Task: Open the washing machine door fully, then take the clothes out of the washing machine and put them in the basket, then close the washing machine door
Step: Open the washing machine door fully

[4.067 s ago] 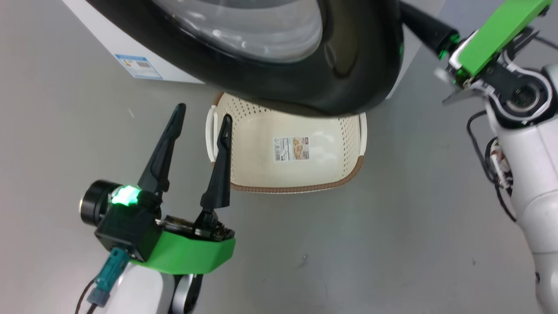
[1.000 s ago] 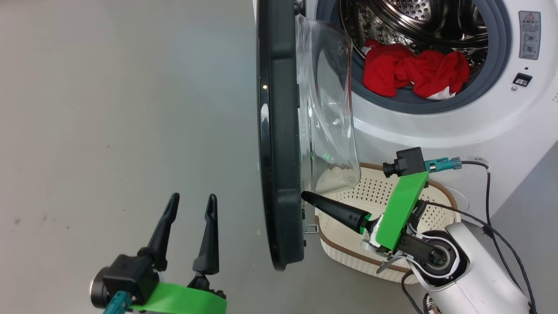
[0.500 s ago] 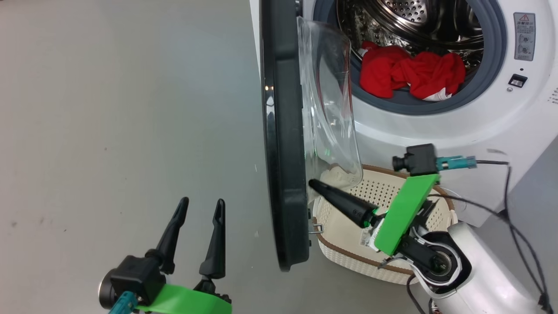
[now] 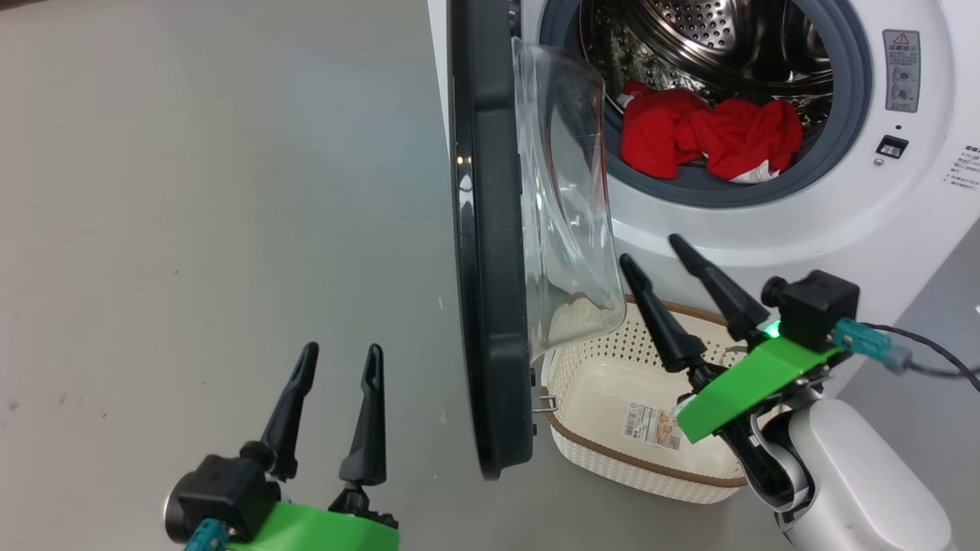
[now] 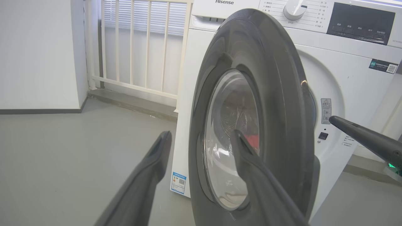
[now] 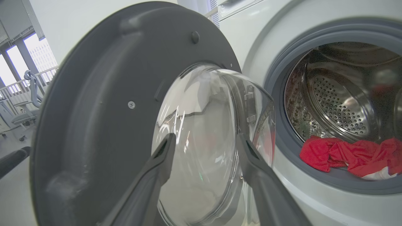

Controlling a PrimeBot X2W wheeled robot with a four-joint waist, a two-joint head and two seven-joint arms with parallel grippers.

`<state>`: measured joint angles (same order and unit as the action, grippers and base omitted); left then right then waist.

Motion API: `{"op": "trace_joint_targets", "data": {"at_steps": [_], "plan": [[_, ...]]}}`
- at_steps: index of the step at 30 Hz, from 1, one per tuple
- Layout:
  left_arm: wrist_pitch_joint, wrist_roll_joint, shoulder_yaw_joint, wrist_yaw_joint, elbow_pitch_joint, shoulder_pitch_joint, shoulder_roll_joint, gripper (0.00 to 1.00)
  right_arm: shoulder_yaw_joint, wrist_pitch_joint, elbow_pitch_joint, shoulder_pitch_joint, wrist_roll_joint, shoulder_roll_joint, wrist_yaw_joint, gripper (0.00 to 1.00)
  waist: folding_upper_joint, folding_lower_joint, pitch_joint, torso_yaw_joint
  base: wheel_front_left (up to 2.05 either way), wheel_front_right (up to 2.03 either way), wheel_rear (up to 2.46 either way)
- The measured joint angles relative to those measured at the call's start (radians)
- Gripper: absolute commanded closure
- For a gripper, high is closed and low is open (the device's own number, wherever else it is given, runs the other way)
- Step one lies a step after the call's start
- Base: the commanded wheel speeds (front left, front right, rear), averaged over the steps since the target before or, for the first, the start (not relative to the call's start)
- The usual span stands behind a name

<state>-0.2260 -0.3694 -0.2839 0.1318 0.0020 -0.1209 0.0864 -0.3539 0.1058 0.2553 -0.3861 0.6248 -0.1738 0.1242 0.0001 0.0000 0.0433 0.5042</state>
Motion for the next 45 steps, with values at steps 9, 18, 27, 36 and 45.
{"op": "trace_joint_targets", "data": {"at_steps": [9, 18, 27, 36, 45], "plan": [[-0.022, 0.04, 0.024, 0.001, -0.019, 0.001, 0.002, 0.0, 0.217, 0.135, 0.009, 0.098, -0.306, 0.108, 0.0, 0.0, 0.0, 0.0, -0.007, -0.012, 0.0, 0.0, 0.0], [-0.023, 0.064, 0.039, 0.001, -0.012, 0.017, 0.0, 0.0, 0.298, 0.15, -0.038, 0.196, -0.396, 0.119, 0.0, 0.0, 0.0, 0.0, -0.016, -0.023, 0.0, 0.0, 0.0], [-0.023, 0.071, 0.063, -0.002, -0.002, 0.042, -0.007, 0.0, 0.299, 0.15, -0.074, 0.266, -0.396, 0.121, 0.0, 0.0, 0.0, 0.0, -0.02, -0.036, 0.0, 0.0, 0.0], [-0.023, 0.08, 0.07, -0.009, 0.015, 0.043, -0.016, 0.0, 0.278, 0.15, -0.084, 0.281, -0.396, 0.121, 0.0, 0.0, 0.0, 0.0, -0.009, -0.043, 0.0, 0.0, 0.0], [-0.023, 0.08, 0.078, -0.019, 0.035, 0.043, -0.025, 1.0, 0.274, 0.15, -0.083, 0.281, -0.396, 0.121, 0.0, 0.0, 0.0, 0.0, -0.005, -0.058, 0.0, 0.0, 0.0]]}}
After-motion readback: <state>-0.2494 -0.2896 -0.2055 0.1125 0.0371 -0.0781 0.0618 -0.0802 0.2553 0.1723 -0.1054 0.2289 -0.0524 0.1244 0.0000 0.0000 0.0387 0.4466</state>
